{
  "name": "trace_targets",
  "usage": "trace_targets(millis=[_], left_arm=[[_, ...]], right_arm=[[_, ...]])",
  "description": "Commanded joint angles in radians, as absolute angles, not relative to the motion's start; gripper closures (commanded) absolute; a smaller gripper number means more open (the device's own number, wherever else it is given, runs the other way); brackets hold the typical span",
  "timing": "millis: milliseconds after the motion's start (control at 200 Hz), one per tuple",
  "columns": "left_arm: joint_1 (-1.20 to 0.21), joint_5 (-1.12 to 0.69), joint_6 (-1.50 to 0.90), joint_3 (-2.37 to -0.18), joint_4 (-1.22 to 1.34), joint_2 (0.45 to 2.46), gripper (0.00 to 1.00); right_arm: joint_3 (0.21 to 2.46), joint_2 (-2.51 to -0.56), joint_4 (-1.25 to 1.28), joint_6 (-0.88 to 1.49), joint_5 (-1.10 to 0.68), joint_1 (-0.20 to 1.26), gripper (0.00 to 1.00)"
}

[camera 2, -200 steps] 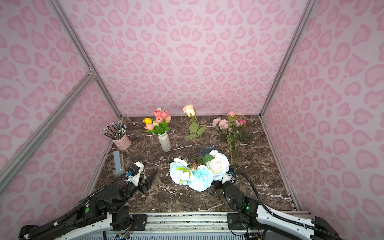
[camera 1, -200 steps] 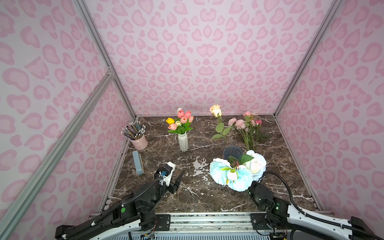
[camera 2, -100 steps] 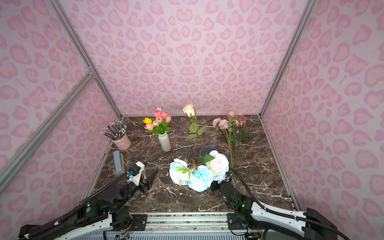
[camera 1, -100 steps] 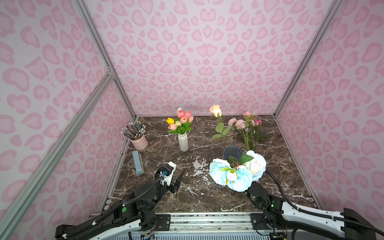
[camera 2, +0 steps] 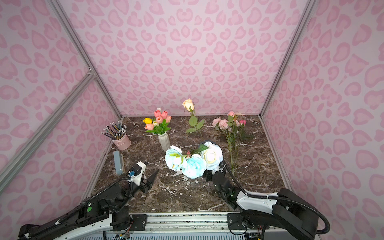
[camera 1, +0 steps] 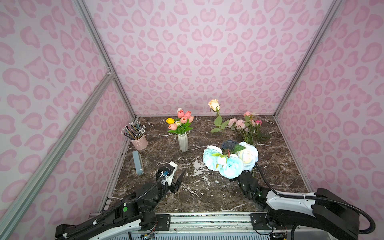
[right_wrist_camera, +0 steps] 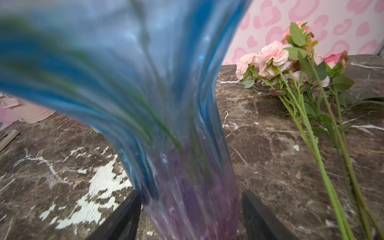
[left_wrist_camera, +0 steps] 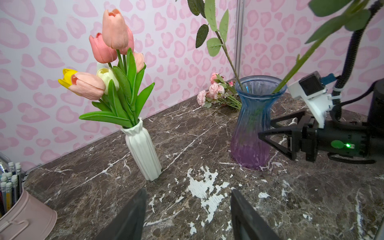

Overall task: Pick out pink flowers from the vase
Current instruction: Move the vase to the center of the board.

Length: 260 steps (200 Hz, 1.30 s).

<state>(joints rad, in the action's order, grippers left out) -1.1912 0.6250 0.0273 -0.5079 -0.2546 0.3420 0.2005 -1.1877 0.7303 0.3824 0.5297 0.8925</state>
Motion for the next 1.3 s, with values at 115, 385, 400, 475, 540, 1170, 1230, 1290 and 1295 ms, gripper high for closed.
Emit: trace_targets(millis=[115,385,400,475,540,1170,1230,1290,1295], left_arm=[[-1.189,0.637,0.037,-0.509,-0.211,0.346,0.34],[-1.189,0.661,0.025,-0.500,-0.232,0.336,0.35],[-1.189,0.662,0.023,-0.500,-0.233,0.337,0.35],[-1.189,0.671,0.023,-0.497,-0.237,0.335,0.34],[-1.189,0.679,0.022,-0.493,-0.232,0.335,0.35],[-0.857,0.392,-0.181,-0.568,-0.246,0.547,0.41],[-0.784,0.338,-0.176,-0.566,-0.185,0.601,0.42],[-0.718,0.304,-0.161,-0.556,-0.092,0.641,0.41],[-0.711,0.301,-0.159,-0.555,-0.084,0.643,0.41]], right_arm=[[0.311,-1.371,0.882,0.336,0.439,0.764,0.26],[0.633,-1.675,0.899,0.293,0.280,0.587,0.27],[0.658,-1.692,0.896,0.293,0.274,0.579,0.27],[0.758,-1.774,0.878,0.290,0.248,0.546,0.27],[0.831,-1.844,0.873,0.289,0.234,0.523,0.27],[0.837,-1.803,0.948,0.187,0.161,0.532,0.03],[0.810,-1.746,0.913,0.160,0.154,0.568,0.02],[0.777,-1.685,0.882,0.171,0.153,0.611,0.02],[0.774,-1.681,0.884,0.174,0.152,0.615,0.02]])
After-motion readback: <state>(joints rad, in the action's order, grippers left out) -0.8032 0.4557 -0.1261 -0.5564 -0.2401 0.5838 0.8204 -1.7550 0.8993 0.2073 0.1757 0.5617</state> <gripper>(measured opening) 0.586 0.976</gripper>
